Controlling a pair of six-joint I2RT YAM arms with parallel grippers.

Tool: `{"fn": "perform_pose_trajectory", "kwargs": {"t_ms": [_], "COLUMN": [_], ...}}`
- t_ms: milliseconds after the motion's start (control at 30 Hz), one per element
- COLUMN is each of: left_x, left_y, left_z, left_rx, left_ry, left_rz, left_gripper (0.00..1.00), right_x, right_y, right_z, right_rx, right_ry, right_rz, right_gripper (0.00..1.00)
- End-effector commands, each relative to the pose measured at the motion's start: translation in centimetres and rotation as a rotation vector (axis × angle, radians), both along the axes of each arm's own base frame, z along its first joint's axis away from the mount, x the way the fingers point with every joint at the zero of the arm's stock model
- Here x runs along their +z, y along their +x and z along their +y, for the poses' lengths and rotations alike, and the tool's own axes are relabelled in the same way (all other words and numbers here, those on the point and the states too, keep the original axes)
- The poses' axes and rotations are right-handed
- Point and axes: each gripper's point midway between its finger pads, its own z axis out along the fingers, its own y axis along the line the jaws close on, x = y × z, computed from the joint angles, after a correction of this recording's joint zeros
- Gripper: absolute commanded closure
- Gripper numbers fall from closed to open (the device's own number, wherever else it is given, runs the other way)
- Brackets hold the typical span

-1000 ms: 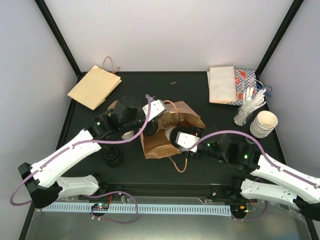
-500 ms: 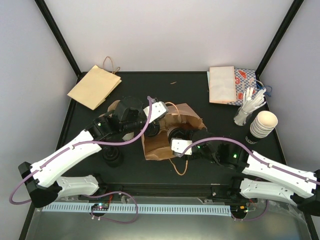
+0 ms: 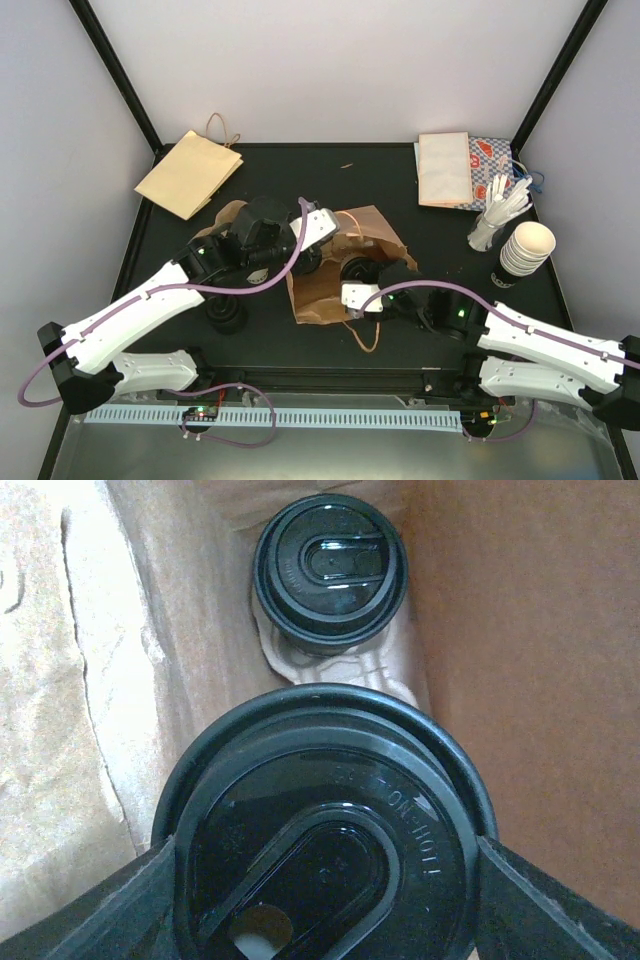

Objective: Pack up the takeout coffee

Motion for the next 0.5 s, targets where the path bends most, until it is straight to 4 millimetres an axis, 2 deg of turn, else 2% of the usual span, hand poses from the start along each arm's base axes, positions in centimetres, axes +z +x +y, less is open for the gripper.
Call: {"fn": "perform_pose_trajectory", "kwargs": {"t_ms": [0,267,467], "left_x": [1.3,1.2,1.2], "left_y": [-1.0,-1.7,-2.2], "left_z": [-0.4,-0.6,-0.8], "left_rx": [-0.046,-0.069,-0.082], "left_ry": [-0.038,-0.045,-0.053], "left_rz": [-0.030,-0.024,-0.016], "left_gripper": [0.98,0.98,0.98], "right_x": [-0.5,-2.0,-2.3], "right_y": [0.6,0.7,0.8], "right_z": [-0.3,-0.7,-0.7], "right_rx": [-0.022,-0.039,-0.043], "right_ry": [-0.032,-0.077,-0.082], "right_rz": [-0.040,-0.027,-0.031], "right_gripper": [0.43,0.43,0.43]}}
